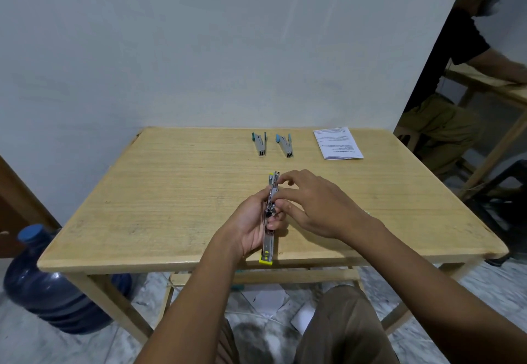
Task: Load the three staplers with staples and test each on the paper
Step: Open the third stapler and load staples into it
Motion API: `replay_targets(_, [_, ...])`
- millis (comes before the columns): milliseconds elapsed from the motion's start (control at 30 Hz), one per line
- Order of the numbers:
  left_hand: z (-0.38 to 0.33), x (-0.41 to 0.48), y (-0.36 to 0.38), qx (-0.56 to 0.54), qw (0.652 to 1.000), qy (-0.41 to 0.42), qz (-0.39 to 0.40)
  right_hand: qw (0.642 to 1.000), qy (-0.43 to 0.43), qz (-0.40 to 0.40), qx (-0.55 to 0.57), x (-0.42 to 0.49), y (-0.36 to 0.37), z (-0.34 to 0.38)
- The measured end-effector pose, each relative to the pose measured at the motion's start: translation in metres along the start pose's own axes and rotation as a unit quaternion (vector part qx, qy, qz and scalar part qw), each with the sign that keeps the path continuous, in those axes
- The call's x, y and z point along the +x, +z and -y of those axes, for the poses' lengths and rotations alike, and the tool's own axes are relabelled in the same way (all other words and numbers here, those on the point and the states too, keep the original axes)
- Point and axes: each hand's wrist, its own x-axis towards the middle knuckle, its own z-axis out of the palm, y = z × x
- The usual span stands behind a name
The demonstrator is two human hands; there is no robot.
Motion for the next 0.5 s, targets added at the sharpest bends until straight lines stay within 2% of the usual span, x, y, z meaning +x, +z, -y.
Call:
replay_targets(133, [0.001,0.001,-0.001,0.002,1.0,-0.004,0.0,0.997,-0.009,-0.044,-0.058,0.003,0.003,-0.006])
replay_targets(233, [0.001,0.002,-0.003,0.016,1.0,0.0,-0.011,0.996,-0.001,-0.047,-0.079,0.008,0.005,-0.011])
replay_targets(500, [0.001,0.003,-0.003,0.016,1.0,-0.005,-0.01,0.996,0.039,-0.073,-0.037,0.011,0.016,-0.009])
